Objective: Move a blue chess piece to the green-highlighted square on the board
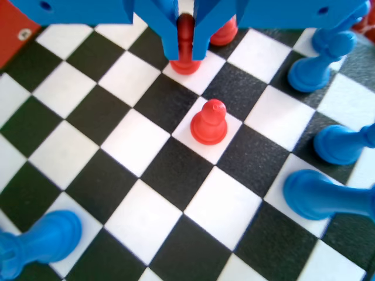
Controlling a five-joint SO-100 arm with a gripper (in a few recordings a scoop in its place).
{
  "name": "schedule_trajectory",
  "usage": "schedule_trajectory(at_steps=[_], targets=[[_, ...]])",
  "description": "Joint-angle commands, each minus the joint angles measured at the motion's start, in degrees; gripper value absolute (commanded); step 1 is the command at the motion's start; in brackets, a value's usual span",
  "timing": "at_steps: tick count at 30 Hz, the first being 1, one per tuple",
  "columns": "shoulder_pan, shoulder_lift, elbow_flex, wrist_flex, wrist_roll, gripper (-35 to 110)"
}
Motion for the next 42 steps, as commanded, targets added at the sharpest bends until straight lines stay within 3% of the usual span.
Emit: schedule_trajectory(at_steps=[1,18,28,42], targets=[[0.26,1.93,-0.18,0.44,-0.35,1],[5.98,10.02,-18.02,18.98,2.2,1],[16.96,10.28,-20.65,20.83,1.76,1],[26.46,-3.43,-28.39,19.51,0.62,1]])
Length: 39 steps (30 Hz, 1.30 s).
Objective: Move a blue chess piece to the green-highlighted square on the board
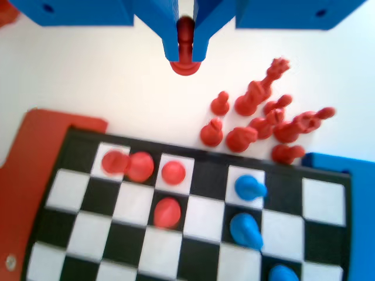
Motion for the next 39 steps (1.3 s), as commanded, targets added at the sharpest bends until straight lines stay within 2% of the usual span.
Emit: schedule_trajectory(at_steps=[1,25,39], targets=[[1.58,-0.97,-4.83,-0.53,-1.23,1],[0.26,-9.76,4.04,-13.36,-3.96,1],[-0.09,-10.28,4.57,-14.5,-3.69,7]])
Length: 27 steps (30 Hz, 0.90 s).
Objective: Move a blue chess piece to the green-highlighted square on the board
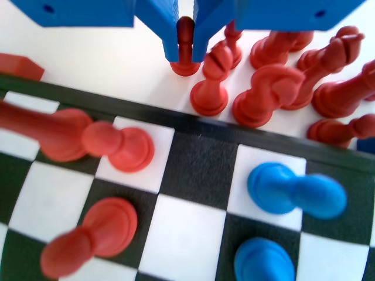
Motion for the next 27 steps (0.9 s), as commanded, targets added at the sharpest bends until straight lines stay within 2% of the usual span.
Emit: schedule_trajectory(at_steps=[1,14,27], targets=[[0.97,1.58,-0.44,0.35,-0.18,8],[1.49,2.2,-1.76,2.64,-1.41,10],[-0.26,7.56,-12.57,15.12,1.93,13]])
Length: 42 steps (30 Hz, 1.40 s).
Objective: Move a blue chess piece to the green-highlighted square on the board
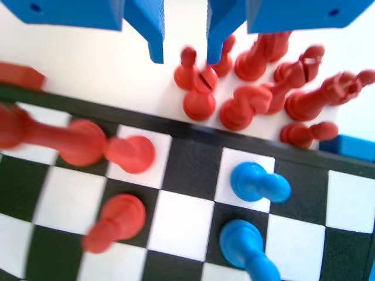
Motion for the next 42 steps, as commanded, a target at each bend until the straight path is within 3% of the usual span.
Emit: schedule_trajectory(at_steps=[1,10,21,42], targets=[[-0.88,8.09,-6.94,5.01,0.7,13],[-4.48,16.96,-9.05,13.45,-2.11,14],[-18.11,33.22,0.88,18.19,-6.33,13],[-43.42,41.66,21.53,6.77,-8.17,12]])
